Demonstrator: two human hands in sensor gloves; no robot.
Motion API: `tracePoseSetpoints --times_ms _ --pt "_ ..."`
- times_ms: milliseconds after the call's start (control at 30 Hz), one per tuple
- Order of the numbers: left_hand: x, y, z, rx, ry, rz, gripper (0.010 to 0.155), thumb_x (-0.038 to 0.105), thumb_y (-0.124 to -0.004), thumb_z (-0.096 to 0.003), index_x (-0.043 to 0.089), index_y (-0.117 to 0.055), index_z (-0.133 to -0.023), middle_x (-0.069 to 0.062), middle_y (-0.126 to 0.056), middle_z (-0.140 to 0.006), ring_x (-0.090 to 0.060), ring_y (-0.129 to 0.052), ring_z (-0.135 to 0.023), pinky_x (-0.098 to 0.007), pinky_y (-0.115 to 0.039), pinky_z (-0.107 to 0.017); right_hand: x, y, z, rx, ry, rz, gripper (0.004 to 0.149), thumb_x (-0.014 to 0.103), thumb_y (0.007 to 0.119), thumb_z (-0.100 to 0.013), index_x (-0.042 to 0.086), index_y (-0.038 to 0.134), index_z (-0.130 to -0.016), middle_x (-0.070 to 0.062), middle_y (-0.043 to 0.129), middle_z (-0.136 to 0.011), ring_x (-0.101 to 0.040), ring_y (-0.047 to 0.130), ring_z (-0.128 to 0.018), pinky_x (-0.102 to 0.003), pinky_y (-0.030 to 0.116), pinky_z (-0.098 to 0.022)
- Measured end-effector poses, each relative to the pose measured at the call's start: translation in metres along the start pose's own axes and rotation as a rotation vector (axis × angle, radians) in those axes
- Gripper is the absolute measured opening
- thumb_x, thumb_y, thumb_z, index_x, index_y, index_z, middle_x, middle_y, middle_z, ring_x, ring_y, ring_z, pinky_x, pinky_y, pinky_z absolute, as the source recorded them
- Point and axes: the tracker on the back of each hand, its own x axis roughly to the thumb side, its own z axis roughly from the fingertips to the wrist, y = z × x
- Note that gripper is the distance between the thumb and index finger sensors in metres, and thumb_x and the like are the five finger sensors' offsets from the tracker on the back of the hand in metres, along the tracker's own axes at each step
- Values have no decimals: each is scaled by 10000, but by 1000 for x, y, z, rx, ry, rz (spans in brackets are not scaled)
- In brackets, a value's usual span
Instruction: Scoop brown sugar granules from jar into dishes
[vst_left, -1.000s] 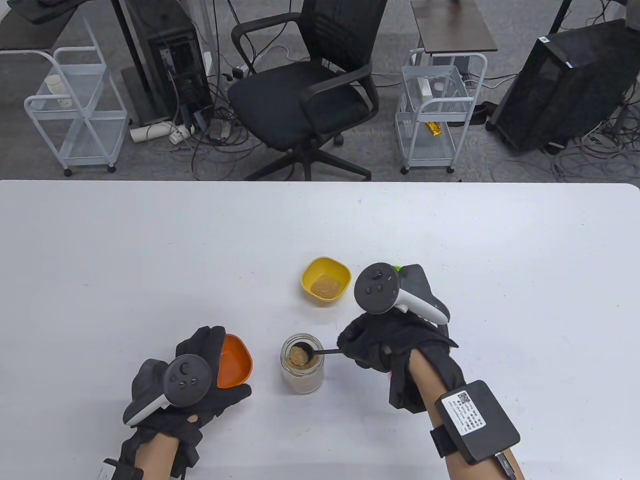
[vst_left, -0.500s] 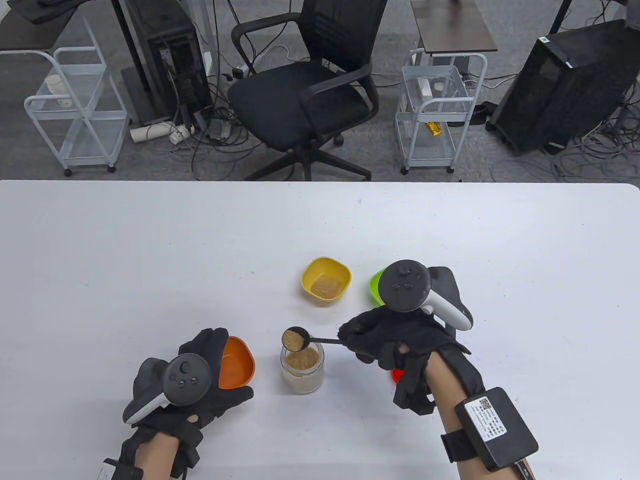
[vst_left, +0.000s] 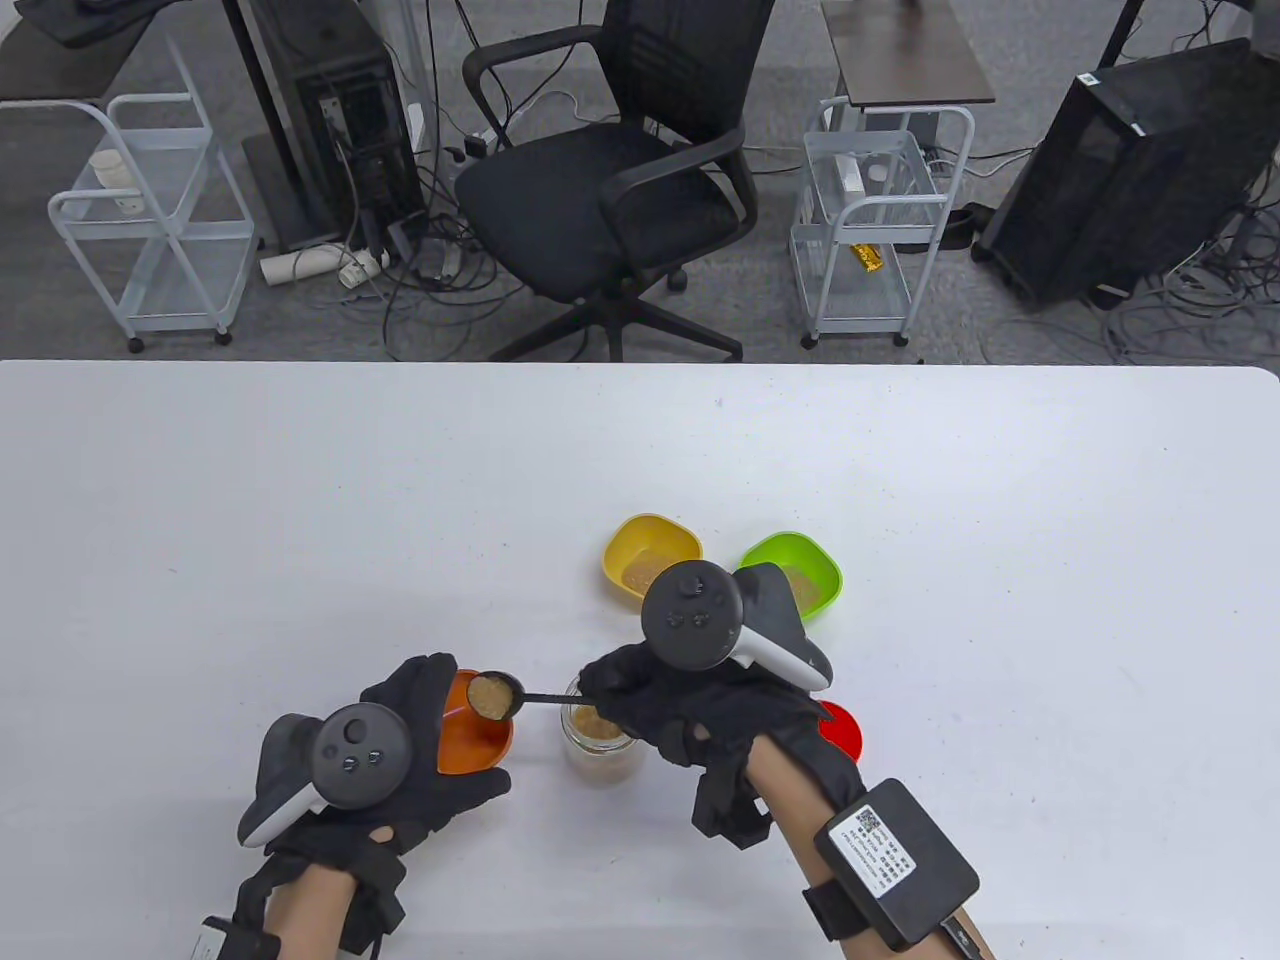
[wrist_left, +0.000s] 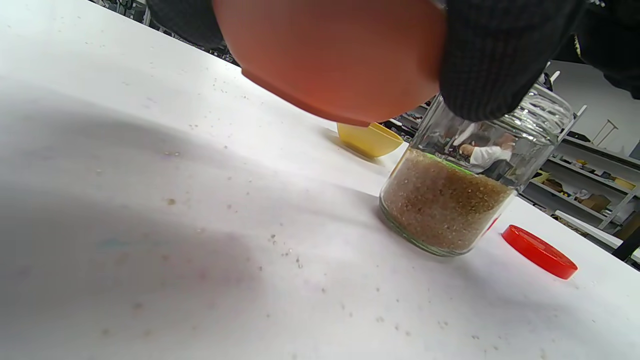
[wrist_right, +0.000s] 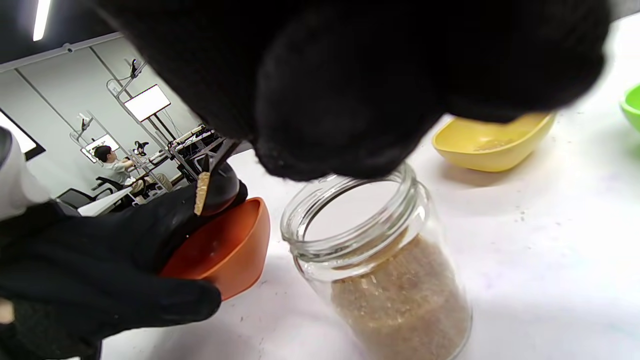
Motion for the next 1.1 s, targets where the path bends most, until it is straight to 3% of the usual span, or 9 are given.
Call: tracePoseSetpoints --times_ms 333,567,733,1100 --pt "-4 3 2 20 15 20 1157 667 -889 -486 -35 -296 -1189 -330 -364 -1221 -551 -499 -1079 -590 -610 -800 20 17 7 -180 -49 209 367 387 905 -470 319 915 -831 67 1057 -647 -150 1091 -315 -365 959 -335" --pt "-6 4 3 27 18 33 1155 665 -889 -486 -35 -296 -1189 -329 -358 -1222 -550 -495 -1079 -591 -605 -801 14 26 11 -297 -76 192 366 391 930 -447 342 919 -810 80 1037 -678 -163 1086 -384 -389 943 -402" --pt "-8 5 3 32 25 38 1156 663 -888 -487 -33 -289 -1189 -328 -351 -1222 -552 -488 -1080 -593 -599 -802 7 28 14 -322 -74 141 370 391 906 -465 320 909 -829 74 1037 -675 -157 1086 -371 -387 945 -394" --pt "-9 4 2 28 55 4 1152 654 -878 -500 -26 -254 -1190 -323 -308 -1223 -552 -446 -1083 -598 -568 -811 -29 20 26 -376 10 -157 387 388 855 -500 242 905 -855 53 1069 -602 -112 1070 -211 -332 958 -252"
